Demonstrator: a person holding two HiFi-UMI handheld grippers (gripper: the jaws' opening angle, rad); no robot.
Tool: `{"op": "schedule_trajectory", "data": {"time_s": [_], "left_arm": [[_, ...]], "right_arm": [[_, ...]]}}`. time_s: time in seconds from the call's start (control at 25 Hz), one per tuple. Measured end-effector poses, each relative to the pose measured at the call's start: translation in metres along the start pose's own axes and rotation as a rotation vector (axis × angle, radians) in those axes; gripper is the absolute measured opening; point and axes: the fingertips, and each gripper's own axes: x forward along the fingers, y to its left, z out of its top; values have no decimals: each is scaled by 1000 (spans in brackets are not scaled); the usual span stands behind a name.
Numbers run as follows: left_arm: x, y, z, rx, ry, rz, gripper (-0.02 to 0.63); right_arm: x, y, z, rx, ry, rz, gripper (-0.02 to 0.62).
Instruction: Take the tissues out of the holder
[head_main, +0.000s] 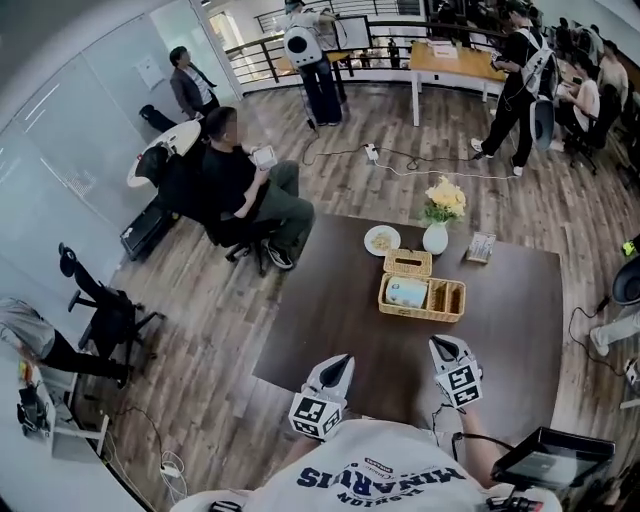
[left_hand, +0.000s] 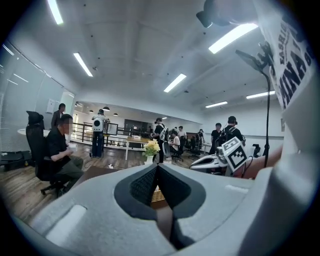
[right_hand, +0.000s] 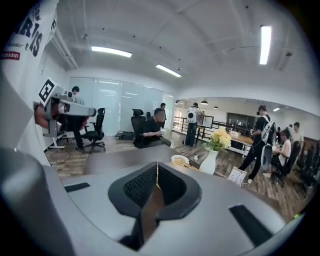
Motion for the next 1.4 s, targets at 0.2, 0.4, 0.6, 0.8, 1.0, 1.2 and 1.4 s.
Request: {"op": "schedule_trajectory", "data": {"time_s": [0.2,0.4,0.6,0.8,1.0,1.2,1.4], "left_arm": [[-22,20,-5,-18,-4,82,5],[-51,35,-12,-49,-5,177,4],[-74,47,-21,-79,-2,258,3],[-90,51,-36,-103,16,322,4],[-91,58,-40,-108,22,343,5],[-89,57,-31,-100,5,336,5],[-81,57,-24,-92,-10,312,5]], "right_arm": [[61,2,-10,-193,114,60,11],[126,-3,-25,-430,236,76,67],[191,-25,-49,-603,354,83,123],[247,-50,-93,-727,521,97,163],[280,-69,-132,-775,666,81,187],[284,-66,-145,-760,763,126,75],[281,-65,-144,-724,769,94,60]]}}
